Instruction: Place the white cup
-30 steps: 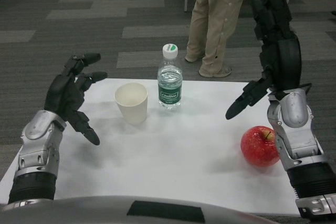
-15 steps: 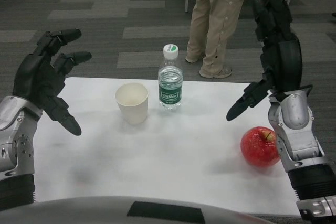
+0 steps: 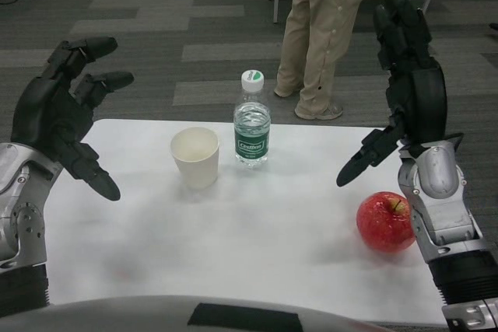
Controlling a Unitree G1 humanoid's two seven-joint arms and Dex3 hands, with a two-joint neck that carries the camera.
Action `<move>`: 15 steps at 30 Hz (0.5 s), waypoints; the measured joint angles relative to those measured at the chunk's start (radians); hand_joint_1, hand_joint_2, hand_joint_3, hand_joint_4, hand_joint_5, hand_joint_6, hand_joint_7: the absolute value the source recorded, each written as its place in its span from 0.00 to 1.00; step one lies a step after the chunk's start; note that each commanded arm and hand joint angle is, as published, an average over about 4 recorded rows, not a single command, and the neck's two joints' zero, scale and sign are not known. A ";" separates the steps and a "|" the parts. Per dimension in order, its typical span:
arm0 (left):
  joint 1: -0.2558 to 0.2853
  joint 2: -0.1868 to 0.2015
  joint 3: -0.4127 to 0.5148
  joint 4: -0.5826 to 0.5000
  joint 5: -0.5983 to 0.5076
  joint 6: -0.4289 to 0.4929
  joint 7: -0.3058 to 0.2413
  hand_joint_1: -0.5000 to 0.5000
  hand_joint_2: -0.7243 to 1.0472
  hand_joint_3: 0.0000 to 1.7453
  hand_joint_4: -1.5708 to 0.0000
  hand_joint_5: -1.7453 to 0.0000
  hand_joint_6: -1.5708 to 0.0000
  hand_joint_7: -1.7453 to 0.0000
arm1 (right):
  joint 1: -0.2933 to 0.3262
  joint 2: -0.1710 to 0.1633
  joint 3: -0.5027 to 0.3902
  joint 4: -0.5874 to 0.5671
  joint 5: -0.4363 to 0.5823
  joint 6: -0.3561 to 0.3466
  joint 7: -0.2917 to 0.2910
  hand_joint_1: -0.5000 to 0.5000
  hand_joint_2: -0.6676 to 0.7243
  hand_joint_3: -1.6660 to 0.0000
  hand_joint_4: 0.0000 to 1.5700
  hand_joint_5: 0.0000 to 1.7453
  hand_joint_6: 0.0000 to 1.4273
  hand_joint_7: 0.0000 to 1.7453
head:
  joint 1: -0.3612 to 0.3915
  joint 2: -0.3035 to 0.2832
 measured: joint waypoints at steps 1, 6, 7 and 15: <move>0.000 0.000 0.000 0.000 -0.003 0.000 0.000 0.00 0.12 0.05 1.00 0.29 1.00 0.44 | 0.000 0.000 0.000 0.000 0.000 0.000 0.000 0.38 1.00 1.00 0.00 0.00 0.00 0.04 | 0.002 0.001; -0.001 -0.013 -0.002 0.000 -0.008 0.000 0.000 0.00 0.15 0.05 1.00 0.29 1.00 0.44 | 0.000 0.000 0.000 0.014 0.000 0.000 0.000 0.38 1.00 1.00 0.00 0.00 0.00 0.04 | 0.005 0.003; -0.002 -0.016 -0.003 0.000 -0.009 0.001 0.000 0.00 0.15 0.05 1.00 0.29 1.00 0.44 | 0.000 0.000 0.000 0.019 0.000 0.000 0.000 0.38 1.00 1.00 0.00 0.00 0.00 0.04 | 0.005 0.003; -0.019 -0.023 -0.004 -0.001 -0.008 0.002 0.000 0.00 0.10 0.05 1.00 0.35 1.00 0.45 | -0.002 0.000 0.005 0.045 0.000 0.000 0.000 0.38 1.00 1.00 0.00 0.00 0.00 0.04 | 0.042 0.023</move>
